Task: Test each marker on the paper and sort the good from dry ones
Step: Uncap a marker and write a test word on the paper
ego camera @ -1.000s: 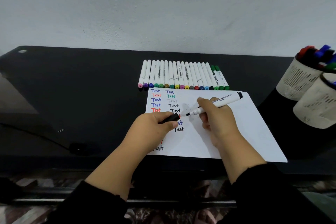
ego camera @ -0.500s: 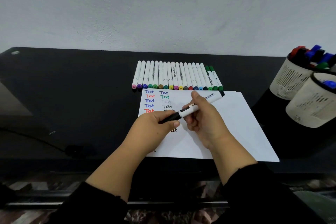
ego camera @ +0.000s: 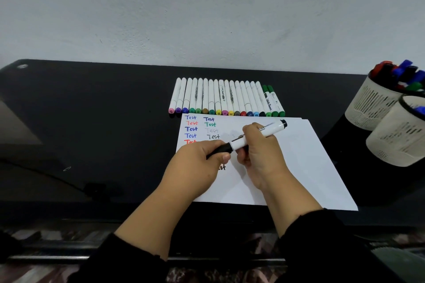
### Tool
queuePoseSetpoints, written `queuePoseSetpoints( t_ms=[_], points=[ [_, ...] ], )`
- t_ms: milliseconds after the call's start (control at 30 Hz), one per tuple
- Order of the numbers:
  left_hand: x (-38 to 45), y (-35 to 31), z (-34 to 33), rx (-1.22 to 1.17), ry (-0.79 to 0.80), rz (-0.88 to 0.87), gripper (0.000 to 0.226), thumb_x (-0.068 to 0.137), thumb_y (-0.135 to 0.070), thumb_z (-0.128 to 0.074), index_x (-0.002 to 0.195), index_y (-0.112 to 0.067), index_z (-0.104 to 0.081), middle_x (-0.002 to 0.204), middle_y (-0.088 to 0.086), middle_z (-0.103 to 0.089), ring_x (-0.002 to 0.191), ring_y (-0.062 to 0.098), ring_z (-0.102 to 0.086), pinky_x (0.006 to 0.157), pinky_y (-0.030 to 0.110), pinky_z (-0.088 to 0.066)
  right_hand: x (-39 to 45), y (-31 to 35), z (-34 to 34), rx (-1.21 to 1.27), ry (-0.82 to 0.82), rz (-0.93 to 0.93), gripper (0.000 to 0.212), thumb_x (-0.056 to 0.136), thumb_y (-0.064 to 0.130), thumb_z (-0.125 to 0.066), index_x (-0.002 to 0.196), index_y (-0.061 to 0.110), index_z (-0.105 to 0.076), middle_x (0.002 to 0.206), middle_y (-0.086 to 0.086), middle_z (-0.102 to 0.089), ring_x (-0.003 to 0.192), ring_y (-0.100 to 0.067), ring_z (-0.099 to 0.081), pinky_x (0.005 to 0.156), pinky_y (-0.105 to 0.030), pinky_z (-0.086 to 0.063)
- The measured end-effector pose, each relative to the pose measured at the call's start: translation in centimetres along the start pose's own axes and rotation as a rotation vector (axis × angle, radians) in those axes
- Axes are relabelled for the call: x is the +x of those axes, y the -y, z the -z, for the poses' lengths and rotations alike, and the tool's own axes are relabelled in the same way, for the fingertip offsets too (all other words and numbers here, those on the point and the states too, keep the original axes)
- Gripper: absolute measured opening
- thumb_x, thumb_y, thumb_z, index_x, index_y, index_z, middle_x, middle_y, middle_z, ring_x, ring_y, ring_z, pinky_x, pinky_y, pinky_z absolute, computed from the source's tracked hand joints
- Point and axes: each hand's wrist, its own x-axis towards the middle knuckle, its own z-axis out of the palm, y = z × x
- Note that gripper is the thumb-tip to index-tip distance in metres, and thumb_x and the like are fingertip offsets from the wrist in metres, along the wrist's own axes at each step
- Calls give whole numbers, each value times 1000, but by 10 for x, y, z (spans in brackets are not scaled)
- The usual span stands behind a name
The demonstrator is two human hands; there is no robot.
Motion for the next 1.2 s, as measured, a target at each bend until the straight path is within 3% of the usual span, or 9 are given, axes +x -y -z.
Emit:
queuePoseSetpoints(
  t_ms=[200,333,433,500,667,767,867,1067,1200],
  points=[
    [4,2,-2,90,-22,-3,14,93,-28,-55,102,-26,-65,72,-15,-51,71,3,-47,71,25,-44,0,-1,-4,-36,-28,-25,26,87,11,-43,63,18,-38,52,-1,-39,40,-10,-32,42,-20,-27],
    [6,-1,-2,74,-20,18,14,94,-30,-53,99,-32,-66,83,-11,-63,83,9,-56,73,27,-48,-4,4,-4,-107,-18,-28,33,93,28,-50,63,15,-47,46,-1,-41,41,-11,-33,44,-22,-28],
    [6,-1,-4,19,-58,45,17,94,-30,-51,105,-33,-64,83,-11,-63,80,9,-57,71,28,-48,-7,8,-1,-33,6,-26,37,93,47,-50,78,13,-55,48,-1,-53,46,-12,-37,46,-23,-30],
    [7,-1,-3,30,-77,67,20,95,-31,-50,111,-33,-62,84,-10,-62,78,8,-56,66,27,-45,-11,11,4,20,2,0,24,92,38,-57,90,15,-51,59,-3,-63,54,-13,-41,52,-24,-34],
    [4,-7,1,93,-33,81,27,96,-31,-49,121,-33,-58,81,-17,-55,76,3,-51,60,17,-40,-15,14,23,-751,-31,455,35,89,12,-60,105,41,-50,84,7,-51,76,-3,-47,61,-7,-34],
    [3,-20,3,134,1,17,17,95,-31,-50,108,-33,-61,78,-11,-58,65,5,-50,55,21,-40,-17,15,26,-1112,-99,694,33,87,14,-65,118,26,-64,93,6,-44,99,-16,-48,71,-18,-34],
    [3,-36,6,100,39,-70,11,95,-32,-49,98,-37,-59,77,-10,-59,62,6,-50,51,18,-36,-16,20,36,-1188,-202,902,29,73,4,-77,101,11,-71,83,-5,-57,82,-28,-57,57,-28,-39],
    [17,-76,-11,-239,107,-81,28,97,-42,-38,114,-35,-59,109,-8,-65,106,10,-56,87,24,-42,-8,56,75,-1209,-348,779,20,87,9,-60,107,10,-64,91,-5,-57,84,-23,-52,60,-30,-40],
    [35,-96,-45,-147,142,-125,39,98,-41,-37,134,-30,-47,139,-8,-47,129,14,-41,107,29,-30,-7,80,111,-1118,-440,688,24,90,12,-54,114,14,-59,98,-3,-57,89,-20,-52,67,-28,-37]
  ],
)
